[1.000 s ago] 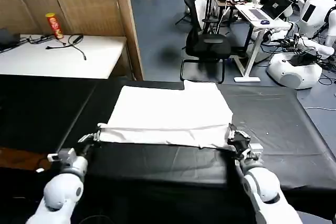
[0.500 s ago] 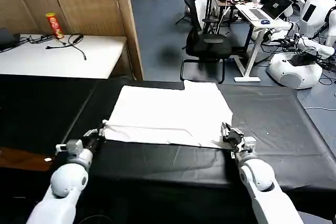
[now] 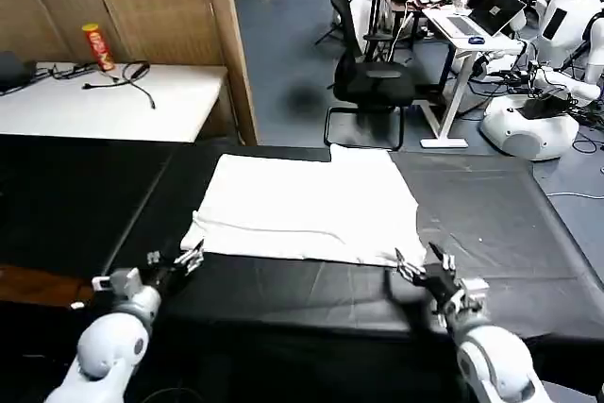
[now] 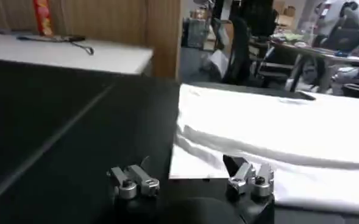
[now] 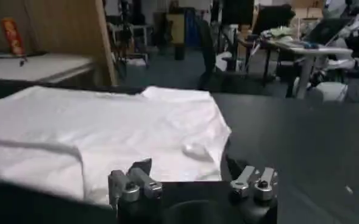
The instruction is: Fold and organize the clothes.
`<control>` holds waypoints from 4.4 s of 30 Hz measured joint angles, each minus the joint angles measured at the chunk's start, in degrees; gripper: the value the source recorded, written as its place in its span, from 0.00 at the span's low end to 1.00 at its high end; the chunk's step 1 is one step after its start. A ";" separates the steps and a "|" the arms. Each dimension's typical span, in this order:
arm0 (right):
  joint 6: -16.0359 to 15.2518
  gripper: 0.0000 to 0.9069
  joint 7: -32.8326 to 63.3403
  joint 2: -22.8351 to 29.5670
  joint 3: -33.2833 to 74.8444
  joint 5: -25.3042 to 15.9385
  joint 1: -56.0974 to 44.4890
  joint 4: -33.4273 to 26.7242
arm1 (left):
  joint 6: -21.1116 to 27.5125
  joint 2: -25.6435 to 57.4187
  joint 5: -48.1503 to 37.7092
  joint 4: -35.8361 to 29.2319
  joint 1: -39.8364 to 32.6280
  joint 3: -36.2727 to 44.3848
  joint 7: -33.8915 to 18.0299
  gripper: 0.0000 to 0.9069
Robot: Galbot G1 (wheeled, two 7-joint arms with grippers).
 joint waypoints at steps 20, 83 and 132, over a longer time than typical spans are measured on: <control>-6.05 0.08 5.32 -2.48 0.62 4.26 -3.11 3.66 | 1.30 0.36 -5.30 -0.26 0.40 0.70 -0.25 0.00; -13.39 0.97 7.03 0.45 -14.95 6.84 45.77 -30.81 | 12.61 11.87 -12.07 10.98 -29.84 12.55 -2.89 0.97; -8.55 0.02 2.62 5.68 -14.78 5.13 51.86 -46.93 | 13.08 2.85 -3.77 37.42 -45.61 22.71 4.58 0.02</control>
